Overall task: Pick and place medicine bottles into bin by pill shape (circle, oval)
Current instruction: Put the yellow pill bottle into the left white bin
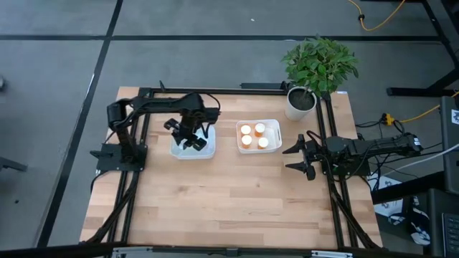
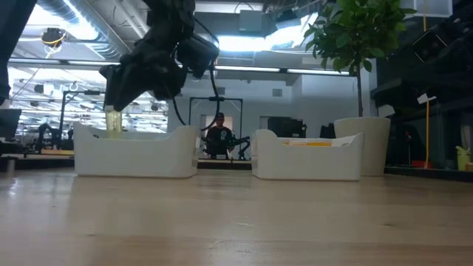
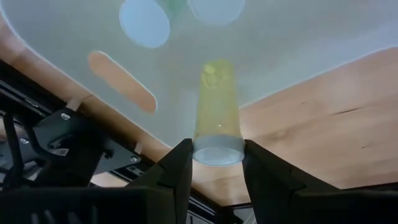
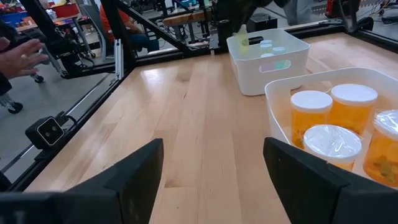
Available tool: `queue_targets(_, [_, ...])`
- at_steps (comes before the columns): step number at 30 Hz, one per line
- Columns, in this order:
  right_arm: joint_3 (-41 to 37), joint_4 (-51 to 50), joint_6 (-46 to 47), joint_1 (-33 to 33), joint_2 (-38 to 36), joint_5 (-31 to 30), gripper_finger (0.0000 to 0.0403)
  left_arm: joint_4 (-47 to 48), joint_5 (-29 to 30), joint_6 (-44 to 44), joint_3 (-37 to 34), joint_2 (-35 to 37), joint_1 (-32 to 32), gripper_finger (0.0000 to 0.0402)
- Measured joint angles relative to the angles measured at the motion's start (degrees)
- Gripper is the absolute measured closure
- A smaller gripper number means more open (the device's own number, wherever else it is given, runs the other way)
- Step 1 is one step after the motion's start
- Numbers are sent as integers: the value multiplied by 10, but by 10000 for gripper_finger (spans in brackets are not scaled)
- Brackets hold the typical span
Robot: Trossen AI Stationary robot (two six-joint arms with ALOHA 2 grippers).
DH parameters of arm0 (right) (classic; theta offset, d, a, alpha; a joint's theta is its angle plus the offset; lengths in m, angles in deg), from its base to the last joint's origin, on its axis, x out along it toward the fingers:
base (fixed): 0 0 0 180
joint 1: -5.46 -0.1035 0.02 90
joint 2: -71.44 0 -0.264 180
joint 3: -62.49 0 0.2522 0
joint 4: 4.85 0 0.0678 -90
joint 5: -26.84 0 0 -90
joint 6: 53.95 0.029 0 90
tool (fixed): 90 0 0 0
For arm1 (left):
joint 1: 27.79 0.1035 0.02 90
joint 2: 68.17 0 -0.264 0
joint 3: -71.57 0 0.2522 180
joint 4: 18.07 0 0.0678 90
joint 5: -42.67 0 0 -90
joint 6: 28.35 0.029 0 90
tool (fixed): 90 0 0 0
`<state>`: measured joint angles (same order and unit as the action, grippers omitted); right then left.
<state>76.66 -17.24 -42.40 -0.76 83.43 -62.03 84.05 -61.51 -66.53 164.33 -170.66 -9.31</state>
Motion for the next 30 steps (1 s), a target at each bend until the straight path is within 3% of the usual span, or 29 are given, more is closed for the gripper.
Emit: queue_targets(30, [0, 0, 0, 0, 0, 0, 124, -69, -14, 29, -65, -4, 17, 283])
